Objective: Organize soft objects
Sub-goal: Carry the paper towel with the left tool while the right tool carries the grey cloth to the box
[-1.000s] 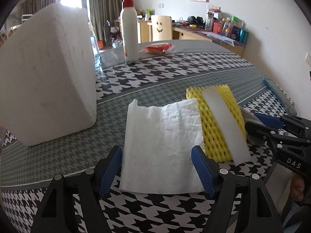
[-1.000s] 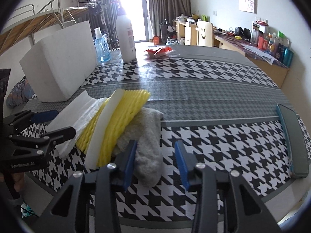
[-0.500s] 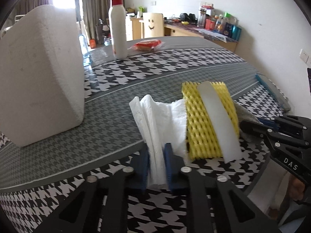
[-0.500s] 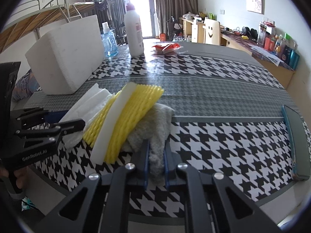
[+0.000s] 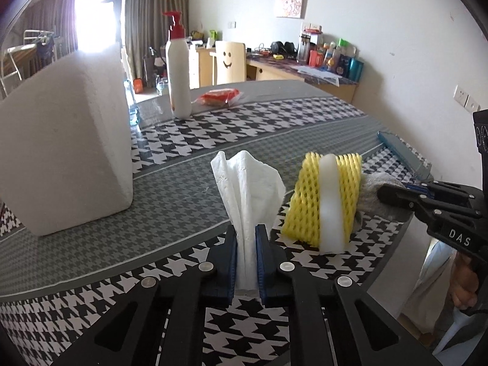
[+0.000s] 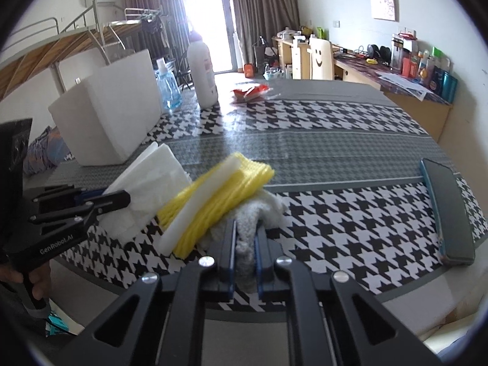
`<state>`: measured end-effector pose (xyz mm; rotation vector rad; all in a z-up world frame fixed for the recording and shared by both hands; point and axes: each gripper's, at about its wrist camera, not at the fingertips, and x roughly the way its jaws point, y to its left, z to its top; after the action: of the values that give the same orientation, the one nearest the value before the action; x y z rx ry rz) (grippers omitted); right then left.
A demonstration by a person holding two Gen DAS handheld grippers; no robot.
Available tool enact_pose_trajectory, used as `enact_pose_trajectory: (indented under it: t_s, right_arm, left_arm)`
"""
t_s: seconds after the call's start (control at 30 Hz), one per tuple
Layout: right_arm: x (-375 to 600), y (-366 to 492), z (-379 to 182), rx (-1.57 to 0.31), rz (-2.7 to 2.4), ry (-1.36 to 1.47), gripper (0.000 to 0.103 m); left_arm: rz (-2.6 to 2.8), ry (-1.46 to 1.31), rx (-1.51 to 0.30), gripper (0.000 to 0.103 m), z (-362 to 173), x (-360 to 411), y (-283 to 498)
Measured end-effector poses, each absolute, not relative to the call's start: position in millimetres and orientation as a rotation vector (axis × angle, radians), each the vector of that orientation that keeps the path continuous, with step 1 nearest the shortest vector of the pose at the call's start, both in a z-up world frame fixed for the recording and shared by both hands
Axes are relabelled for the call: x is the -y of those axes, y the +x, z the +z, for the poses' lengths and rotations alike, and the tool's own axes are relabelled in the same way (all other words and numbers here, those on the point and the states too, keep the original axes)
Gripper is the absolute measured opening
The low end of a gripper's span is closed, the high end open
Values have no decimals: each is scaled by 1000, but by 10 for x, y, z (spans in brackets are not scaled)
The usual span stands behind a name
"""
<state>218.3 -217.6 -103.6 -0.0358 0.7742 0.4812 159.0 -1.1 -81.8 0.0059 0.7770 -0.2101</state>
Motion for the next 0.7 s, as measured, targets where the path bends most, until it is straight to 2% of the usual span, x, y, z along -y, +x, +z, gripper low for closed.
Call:
enact_pose_trajectory:
  t_s: [0.7]
  right_arm:
    - [2349, 2047, -377, -593, 423, 30, 13]
  left_arm:
    - [-162, 7, -617, 12, -370, -132, 1313]
